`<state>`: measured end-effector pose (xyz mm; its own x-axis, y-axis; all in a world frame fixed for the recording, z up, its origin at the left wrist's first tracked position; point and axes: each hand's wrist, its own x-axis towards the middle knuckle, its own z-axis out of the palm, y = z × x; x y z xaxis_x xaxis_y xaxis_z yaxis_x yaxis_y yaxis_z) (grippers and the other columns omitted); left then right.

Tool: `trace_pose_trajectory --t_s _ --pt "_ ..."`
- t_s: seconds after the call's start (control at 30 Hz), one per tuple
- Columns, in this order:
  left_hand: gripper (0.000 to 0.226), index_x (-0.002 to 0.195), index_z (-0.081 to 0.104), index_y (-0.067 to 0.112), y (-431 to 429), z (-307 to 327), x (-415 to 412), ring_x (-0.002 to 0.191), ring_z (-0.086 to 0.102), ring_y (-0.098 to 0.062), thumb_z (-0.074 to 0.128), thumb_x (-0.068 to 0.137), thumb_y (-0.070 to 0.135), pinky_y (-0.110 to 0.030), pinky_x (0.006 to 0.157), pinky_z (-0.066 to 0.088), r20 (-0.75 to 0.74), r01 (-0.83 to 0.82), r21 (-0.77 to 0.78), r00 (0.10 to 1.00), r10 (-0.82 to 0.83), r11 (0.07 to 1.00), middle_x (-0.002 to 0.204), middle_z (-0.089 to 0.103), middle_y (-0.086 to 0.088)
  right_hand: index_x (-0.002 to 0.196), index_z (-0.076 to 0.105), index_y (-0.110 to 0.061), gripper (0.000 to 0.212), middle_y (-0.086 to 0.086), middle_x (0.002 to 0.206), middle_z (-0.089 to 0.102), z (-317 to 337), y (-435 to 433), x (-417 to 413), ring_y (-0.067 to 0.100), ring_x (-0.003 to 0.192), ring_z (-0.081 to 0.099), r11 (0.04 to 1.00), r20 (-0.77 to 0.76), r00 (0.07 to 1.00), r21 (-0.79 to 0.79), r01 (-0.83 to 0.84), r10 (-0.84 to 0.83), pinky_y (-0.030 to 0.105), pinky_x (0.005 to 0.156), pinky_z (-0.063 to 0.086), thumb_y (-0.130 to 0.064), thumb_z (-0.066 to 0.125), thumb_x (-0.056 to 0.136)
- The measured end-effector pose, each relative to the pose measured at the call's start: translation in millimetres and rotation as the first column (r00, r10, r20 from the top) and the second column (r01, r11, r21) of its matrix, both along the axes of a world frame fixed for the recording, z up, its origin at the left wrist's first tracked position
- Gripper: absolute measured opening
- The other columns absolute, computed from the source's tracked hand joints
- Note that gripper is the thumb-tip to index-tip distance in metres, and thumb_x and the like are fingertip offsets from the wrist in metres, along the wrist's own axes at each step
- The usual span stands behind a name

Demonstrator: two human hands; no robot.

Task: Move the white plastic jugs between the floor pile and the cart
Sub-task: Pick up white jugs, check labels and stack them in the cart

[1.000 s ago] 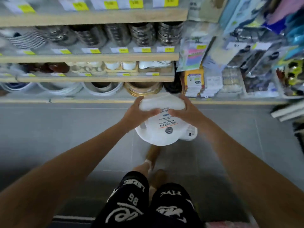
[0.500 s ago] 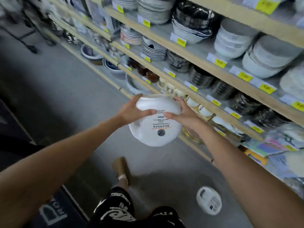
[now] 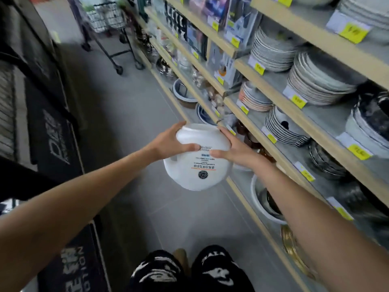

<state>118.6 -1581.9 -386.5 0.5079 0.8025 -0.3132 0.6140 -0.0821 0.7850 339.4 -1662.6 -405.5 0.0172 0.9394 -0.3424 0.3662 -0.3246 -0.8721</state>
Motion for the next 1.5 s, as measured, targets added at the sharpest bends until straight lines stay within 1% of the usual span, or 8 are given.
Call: trace_pose_trajectory --t_s 0.4,0.5,0.67,0.73,0.83,1.03,1.2,1.5 --pt "0.09 0.137 0.039 0.029 221.0 -15.6 -7.5 0.107 0.06 -0.018 0.081 0.062 0.055 -0.036 0.095 0.049 0.077 -0.283 -0.031 0.956 0.284 0.959 0.118 0.058 0.005 0.149 0.029 -0.03 0.113 -0.012 0.133 0.048 -8.4 283.7 6.7 0.006 0.116 0.053 0.967 -0.046 0.967 -0.019 -0.253 0.252 0.021 0.093 0.048 -0.049 0.085 0.053" --pt "0.091 0.136 0.038 0.031 280.2 -17.7 -6.3 0.108 0.059 -0.018 0.081 0.06 0.056 -0.038 0.097 0.048 0.064 -0.362 -0.035 0.929 0.363 0.932 0.119 0.058 0.004 0.147 0.031 -0.031 0.101 -0.007 0.134 0.049 -13.4 361.5 9.3 0.01 0.119 0.053 0.951 -0.052 0.95 -0.02 -0.309 0.308 0.03 0.1 0.046 -0.038 0.087 0.063" --pt "0.088 0.137 0.036 0.032 370.1 -16.3 -9.6 0.106 0.059 -0.017 0.082 0.064 0.052 -0.035 0.094 0.051 0.067 -0.464 -0.059 0.881 0.467 0.884 0.119 0.057 0.003 0.146 0.031 -0.032 0.091 -0.02 0.116 0.051 -7.2 475.8 5.0 -0.002 0.105 0.056 0.904 -0.048 0.904 -0.025 -0.426 0.425 0.011 0.08 0.047 -0.029 0.084 0.072" --pt "0.084 0.134 0.038 0.033 402.4 -14.1 -12.9 0.104 0.06 -0.015 0.082 0.065 0.05 -0.033 0.092 0.051 0.079 -0.495 -0.057 0.863 0.498 0.867 0.117 0.058 0.005 0.146 0.031 -0.032 0.095 -0.018 0.12 0.052 -5.7 517.0 1.5 0.004 0.111 0.057 0.884 -0.055 0.884 -0.028 -0.466 0.465 0.017 0.086 0.048 -0.034 0.086 0.068" --pt "0.086 0.134 0.039 0.033 453.1 -14.2 -18.8 0.105 0.06 -0.014 0.082 0.062 0.051 -0.035 0.093 0.051 0.086 -0.525 -0.06 0.845 0.528 0.849 0.116 0.058 0.006 0.143 0.034 -0.035 0.102 -0.013 0.124 0.055 -5.8 577.4 -6.0 0.01 0.113 0.058 0.865 -0.051 0.865 -0.031 -0.501 0.499 0.029 0.093 0.051 -0.046 0.088 0.056" --pt "0.102 0.134 0.038 0.034 571.3 -22.1 -41.7 0.107 0.059 -0.014 0.076 0.045 0.067 -0.038 0.095 0.051 0.078 -0.556 -0.059 0.826 0.559 0.829 0.118 0.057 0.007 0.131 0.039 -0.033 0.07 -0.019 0.11 0.056 -12.0 701.3 -28.9 0.0 0.097 0.06 0.852 -0.031 0.852 -0.007 -0.523 0.522 0.01 0.073 0.05 -0.017 0.08 0.077" --pt "0.087 0.134 0.038 0.033 696.3 -27.3 -71.4 0.105 0.058 -0.013 0.082 0.062 0.053 -0.031 0.088 0.05 0.106 -0.557 -0.05 0.822 0.559 0.829 0.115 0.056 0.008 0.119 0.038 -0.039 0.061 -0.023 0.102 0.053 -12.3 827.3 -59.3 -0.006 0.087 0.056 0.858 0.013 0.858 0.015 -0.513 0.513 0.007 0.067 0.048 -0.015 0.078 0.079" --pt "0.089 0.138 0.035 0.032 903.5 -5.4 -129.6 0.107 0.057 -0.017 0.081 0.064 0.052 -0.035 0.092 0.05 0.084 -0.531 -0.048 0.842 0.534 0.846 0.119 0.055 0.005 0.139 0.035 -0.038 0.087 -0.012 0.12 0.055 1.6 1028.3 -119.7 0.007 0.106 0.058 0.866 -0.032 0.866 -0.01 -0.499 0.499 0.023 0.086 0.05 -0.031 0.085 0.069"
